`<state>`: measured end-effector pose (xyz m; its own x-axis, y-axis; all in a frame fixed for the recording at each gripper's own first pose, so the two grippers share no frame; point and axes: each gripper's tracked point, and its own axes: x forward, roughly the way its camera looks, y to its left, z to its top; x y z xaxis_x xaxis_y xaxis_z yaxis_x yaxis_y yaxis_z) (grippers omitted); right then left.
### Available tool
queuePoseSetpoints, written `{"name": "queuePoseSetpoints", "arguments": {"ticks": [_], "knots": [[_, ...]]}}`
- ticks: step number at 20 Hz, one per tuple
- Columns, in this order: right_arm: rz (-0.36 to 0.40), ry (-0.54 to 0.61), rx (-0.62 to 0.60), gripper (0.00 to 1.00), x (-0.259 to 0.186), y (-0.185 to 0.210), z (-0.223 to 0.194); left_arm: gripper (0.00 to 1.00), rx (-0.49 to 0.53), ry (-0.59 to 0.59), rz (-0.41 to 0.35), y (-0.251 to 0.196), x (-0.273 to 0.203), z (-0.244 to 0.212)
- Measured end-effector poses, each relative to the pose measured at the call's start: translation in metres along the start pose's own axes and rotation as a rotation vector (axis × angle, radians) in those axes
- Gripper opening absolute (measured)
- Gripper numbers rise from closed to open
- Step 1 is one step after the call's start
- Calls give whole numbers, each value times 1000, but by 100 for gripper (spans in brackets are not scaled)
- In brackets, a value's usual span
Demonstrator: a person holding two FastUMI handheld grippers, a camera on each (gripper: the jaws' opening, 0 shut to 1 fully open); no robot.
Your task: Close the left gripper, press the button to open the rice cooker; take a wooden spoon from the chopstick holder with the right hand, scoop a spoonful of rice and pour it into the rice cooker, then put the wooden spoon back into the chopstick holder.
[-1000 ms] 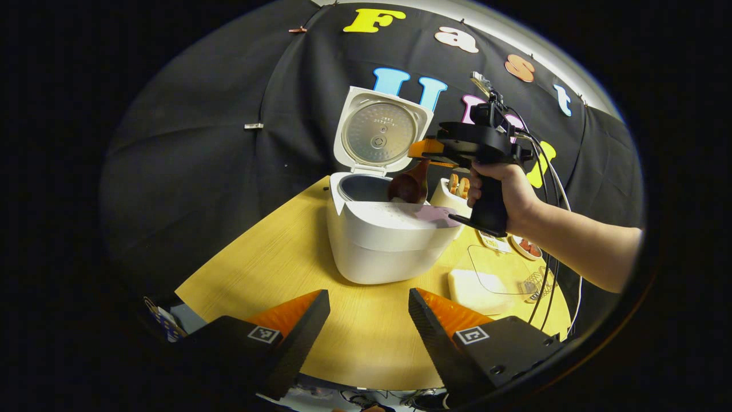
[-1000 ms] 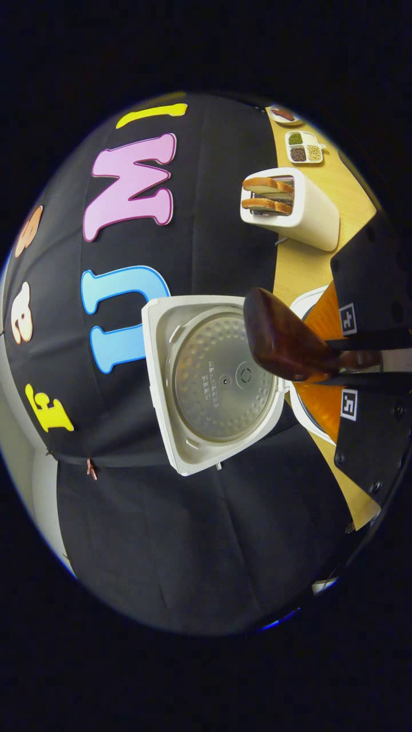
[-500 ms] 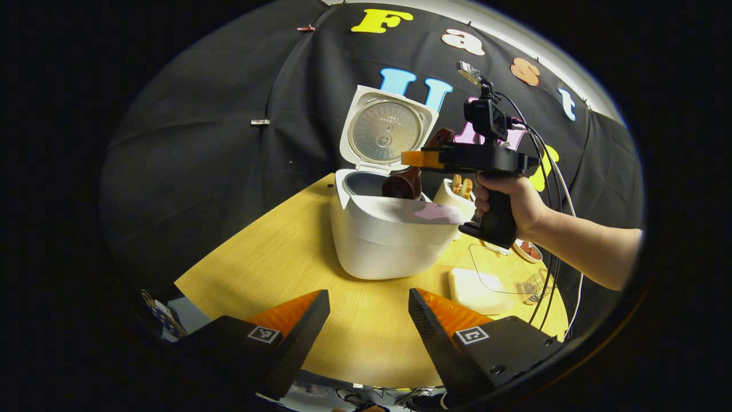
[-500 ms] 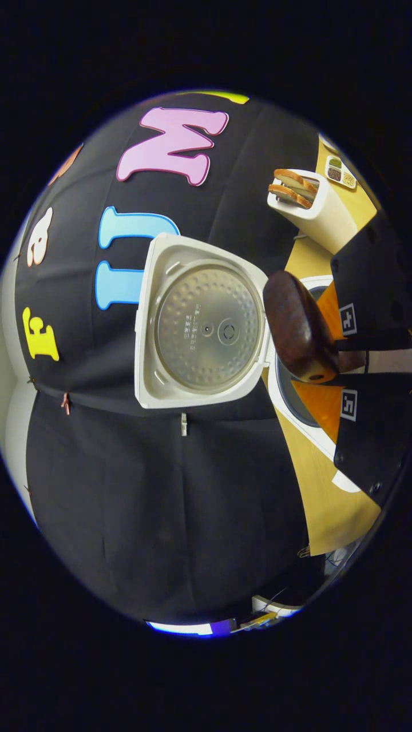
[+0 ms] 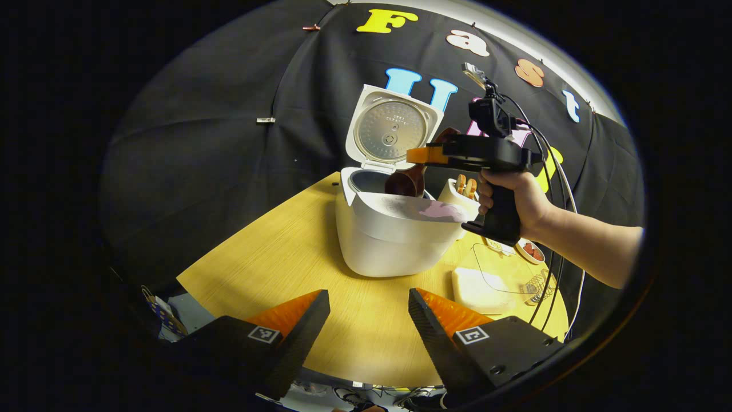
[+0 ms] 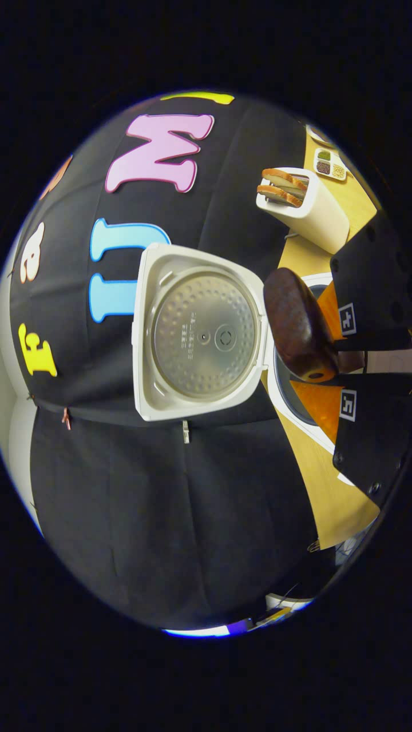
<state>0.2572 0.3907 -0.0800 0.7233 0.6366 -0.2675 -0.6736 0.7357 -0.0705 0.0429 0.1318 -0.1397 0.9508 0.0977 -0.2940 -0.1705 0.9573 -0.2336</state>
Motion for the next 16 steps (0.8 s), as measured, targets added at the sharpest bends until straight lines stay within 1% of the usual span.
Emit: {"name": "queuePoseSetpoints", "arguments": {"ticks": [1,2,5,9,13,14,15,16], "knots": [[-18,-10,30,15,-2,-7,5,97,-6,4,4,0,1,-1],[-34,-18,63,19,-4,-14,9,95,-11,9,6,0,2,-2],[-78,-44,166,19,-11,-38,20,96,2,6,14,-5,0,1],[-141,-85,344,19,-30,-80,40,96,26,6,1,-20,0,5],[-191,-136,459,19,-64,-130,57,96,36,2,-25,-47,2,10],[-204,-144,483,14,-75,-145,59,96,42,-2,-29,-55,2,13],[-221,-158,504,19,-89,-161,60,96,48,-5,-34,-64,2,14],[-241,-170,521,19,-103,-177,61,95,53,-10,-43,-74,3,16]]}}
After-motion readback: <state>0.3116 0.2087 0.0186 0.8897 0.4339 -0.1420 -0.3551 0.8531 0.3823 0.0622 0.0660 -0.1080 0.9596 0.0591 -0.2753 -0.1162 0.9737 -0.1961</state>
